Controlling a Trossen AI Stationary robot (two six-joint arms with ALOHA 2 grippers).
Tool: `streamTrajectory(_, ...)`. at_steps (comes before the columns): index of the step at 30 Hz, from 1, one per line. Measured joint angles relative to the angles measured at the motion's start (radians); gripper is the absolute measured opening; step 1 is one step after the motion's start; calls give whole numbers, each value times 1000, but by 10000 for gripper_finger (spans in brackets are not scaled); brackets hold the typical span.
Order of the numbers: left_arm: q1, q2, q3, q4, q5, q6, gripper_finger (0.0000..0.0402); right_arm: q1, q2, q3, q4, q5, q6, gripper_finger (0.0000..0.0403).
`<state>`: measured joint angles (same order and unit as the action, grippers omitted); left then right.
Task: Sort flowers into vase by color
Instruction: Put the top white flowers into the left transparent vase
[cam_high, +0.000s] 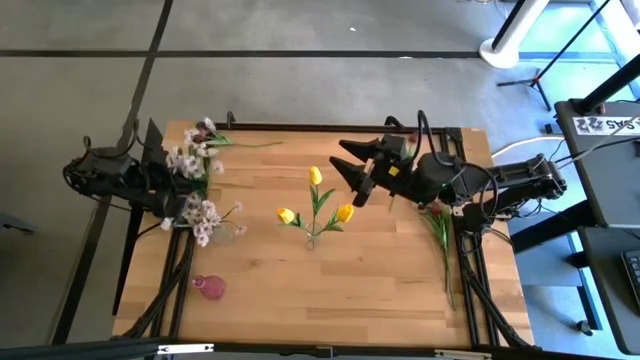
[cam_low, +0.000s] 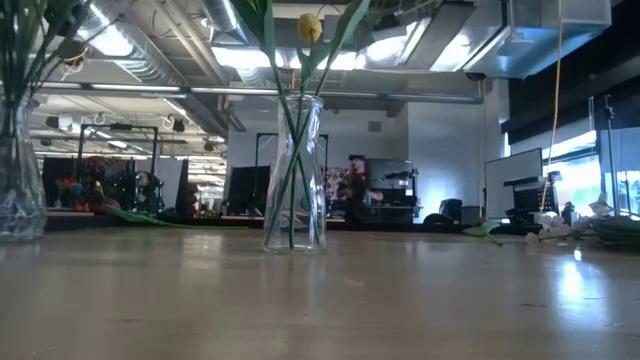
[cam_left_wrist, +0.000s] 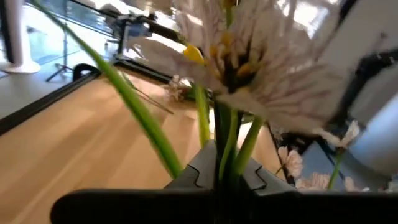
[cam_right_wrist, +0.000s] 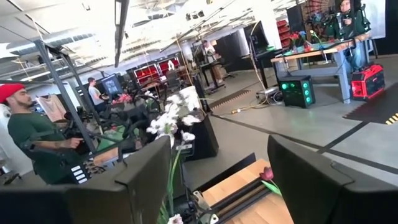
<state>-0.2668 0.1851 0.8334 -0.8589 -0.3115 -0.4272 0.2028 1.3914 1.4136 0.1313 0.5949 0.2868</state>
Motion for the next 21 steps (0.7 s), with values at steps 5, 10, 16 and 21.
streamTrajectory(5, 0, 0, -1, 11, 18, 49, 6, 0, 0, 0, -1, 0, 0, 266)
streamTrajectory(10, 0, 0, -1, 85, 34, 110, 6, 0, 0, 0, -1, 0, 0, 266)
streamTrajectory(16, 0, 0, -1, 30, 64, 91, 6, 0, 0, 0, -9, 0, 0, 266)
streamTrajectory(21, 0, 0, 0, 3, 75, 70, 6, 0, 0, 0, -17, 0, 2, 266)
